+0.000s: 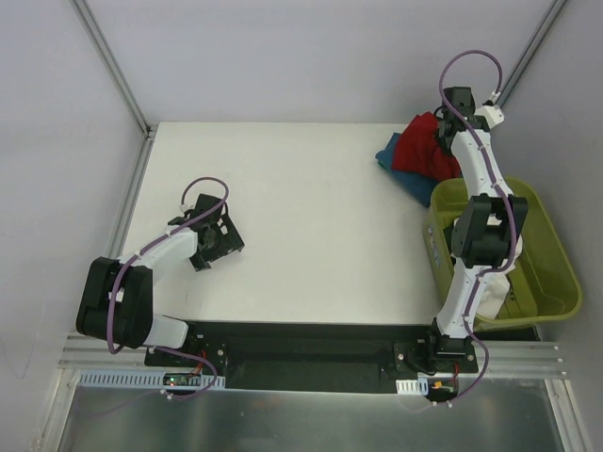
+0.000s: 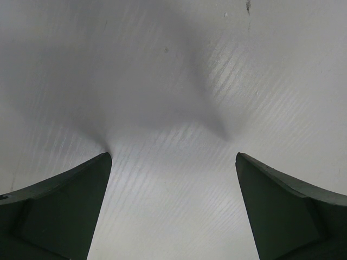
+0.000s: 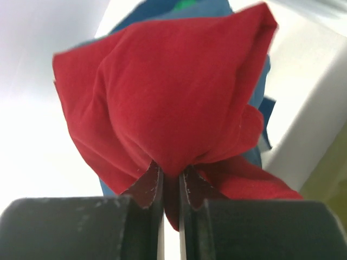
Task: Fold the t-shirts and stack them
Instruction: Put the neatly folded tshirt into the corner of the board with the right arm
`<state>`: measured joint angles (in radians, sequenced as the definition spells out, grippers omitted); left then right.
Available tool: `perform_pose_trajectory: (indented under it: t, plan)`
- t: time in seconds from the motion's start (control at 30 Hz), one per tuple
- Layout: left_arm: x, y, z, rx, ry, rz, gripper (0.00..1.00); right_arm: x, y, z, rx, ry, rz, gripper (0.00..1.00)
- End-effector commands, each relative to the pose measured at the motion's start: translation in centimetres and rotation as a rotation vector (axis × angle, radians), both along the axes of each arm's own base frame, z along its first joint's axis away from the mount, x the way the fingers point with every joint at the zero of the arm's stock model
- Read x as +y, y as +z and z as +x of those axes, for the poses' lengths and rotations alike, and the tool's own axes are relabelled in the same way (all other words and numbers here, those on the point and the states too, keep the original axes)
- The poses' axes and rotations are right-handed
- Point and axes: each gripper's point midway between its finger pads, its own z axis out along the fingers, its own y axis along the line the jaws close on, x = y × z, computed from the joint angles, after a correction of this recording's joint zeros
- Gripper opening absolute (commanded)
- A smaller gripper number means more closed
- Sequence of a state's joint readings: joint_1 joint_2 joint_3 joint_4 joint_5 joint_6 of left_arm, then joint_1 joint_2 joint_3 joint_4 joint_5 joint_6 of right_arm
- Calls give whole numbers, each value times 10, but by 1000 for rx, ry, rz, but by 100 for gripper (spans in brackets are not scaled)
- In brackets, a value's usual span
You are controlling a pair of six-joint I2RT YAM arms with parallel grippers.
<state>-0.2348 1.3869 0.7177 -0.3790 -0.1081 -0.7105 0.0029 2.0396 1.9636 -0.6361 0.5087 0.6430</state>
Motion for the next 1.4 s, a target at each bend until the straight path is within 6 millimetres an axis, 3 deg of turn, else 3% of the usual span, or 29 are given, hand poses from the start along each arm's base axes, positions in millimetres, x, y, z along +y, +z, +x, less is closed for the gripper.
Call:
perform_pose_trajectory:
  t: [0.0, 0.13, 0.17, 0.33, 0.4, 0.57, 0.67, 0.73, 0.77, 1.0, 1.23, 1.33, 1.37]
  plan:
    - [-4, 7, 5, -16, -16, -16, 99, 13, 56, -4, -158, -12, 107, 1]
    - [-4, 8, 3, -17, -15, -18, 99, 19, 87, 2, -231, 24, 125, 1]
    - [-4, 8, 3, -19, -16, -16, 99, 24, 106, 16, -315, 69, 125, 1]
    - [-4, 11, 6, -33, -20, -16, 99, 55, 147, 41, -419, 251, 129, 0]
    - [-3, 12, 6, -35, -20, -12, 99, 70, 150, 42, -411, 291, 122, 1]
    - [-4, 13, 7, -38, -26, -13, 99, 80, 171, 50, -469, 286, 96, 1]
    - [-3, 11, 6, -34, -25, -8, 99, 80, 167, 57, -464, 277, 100, 1]
    - [-3, 10, 6, -30, -25, -7, 99, 78, 156, 58, -442, 256, 104, 1]
    - [-3, 10, 7, -28, -25, -8, 99, 77, 139, 58, -413, 245, 106, 1]
    - [-3, 5, 6, -8, -26, -5, 99, 51, 116, 63, -364, 221, 68, 1]
    - [-4, 3, 8, 3, -30, -5, 99, 47, 121, 85, -424, 270, 54, 1]
    - [-6, 1, 9, 12, -33, -9, 99, 39, 117, 81, -417, 223, 36, 1]
    - [-6, 0, 8, 18, -33, -8, 99, 36, 124, 76, -426, 212, 29, 1]
